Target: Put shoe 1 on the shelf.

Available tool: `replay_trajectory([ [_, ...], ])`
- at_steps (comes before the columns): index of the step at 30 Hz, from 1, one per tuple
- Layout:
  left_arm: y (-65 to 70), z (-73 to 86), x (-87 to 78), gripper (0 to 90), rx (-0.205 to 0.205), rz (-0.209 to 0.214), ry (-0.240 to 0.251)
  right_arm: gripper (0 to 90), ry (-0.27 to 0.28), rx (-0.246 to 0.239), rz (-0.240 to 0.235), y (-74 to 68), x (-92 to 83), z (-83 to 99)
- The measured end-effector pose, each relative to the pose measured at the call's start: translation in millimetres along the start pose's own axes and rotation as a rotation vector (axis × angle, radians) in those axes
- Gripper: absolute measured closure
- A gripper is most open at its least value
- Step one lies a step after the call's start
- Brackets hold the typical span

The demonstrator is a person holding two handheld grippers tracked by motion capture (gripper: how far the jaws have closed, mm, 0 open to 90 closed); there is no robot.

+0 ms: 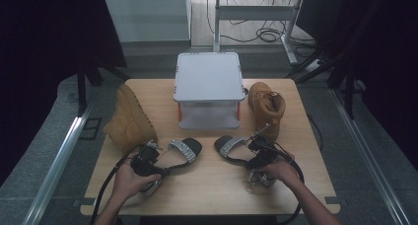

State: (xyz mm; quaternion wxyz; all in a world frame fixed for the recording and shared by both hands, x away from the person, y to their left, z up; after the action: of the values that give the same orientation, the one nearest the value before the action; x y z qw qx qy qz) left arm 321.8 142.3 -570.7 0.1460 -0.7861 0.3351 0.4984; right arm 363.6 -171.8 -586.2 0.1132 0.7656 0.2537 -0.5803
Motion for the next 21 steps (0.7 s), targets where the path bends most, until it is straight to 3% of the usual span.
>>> replay_trajectory([
  [4,-1.7,-9.3,-4.5,42.8,-0.011,-0.023,0.014,42.7,0.040,0.045,-0.003,3.7,-10.3,-5.2],
  [8,-2.4,-23.2,-1.4,42.9,-0.036,-0.076,0.017,42.7,0.070,0.068,-0.002,4.2,-16.2,-13.5],
  [12,-3.3,-36.4,4.4,42.8,-0.061,-0.062,0.031,42.7,0.092,0.090,0.021,2.2,-15.9,-25.0],
  [17,-15.0,-54.4,10.1,42.8,-0.111,-0.079,0.046,42.7,0.120,0.134,0.053,2.1,-16.4,-41.0],
  [21,-22.2,-68.7,17.6,42.8,-0.152,-0.110,0.063,42.7,0.137,0.184,0.043,0.1,-13.4,-57.4],
])
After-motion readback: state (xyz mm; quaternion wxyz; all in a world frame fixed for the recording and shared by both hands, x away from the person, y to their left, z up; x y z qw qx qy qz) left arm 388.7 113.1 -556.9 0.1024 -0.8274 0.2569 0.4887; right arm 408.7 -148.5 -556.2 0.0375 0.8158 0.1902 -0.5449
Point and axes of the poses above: each handheld gripper's, and its own axes: x roughly forward along the jaws, z roughly out of its underside, y roughly to its right, the point moved 10 cm from there along x, roughly forward along the jaws, and after that the axes turned 7 degrees about x, right-handed, at the moved point
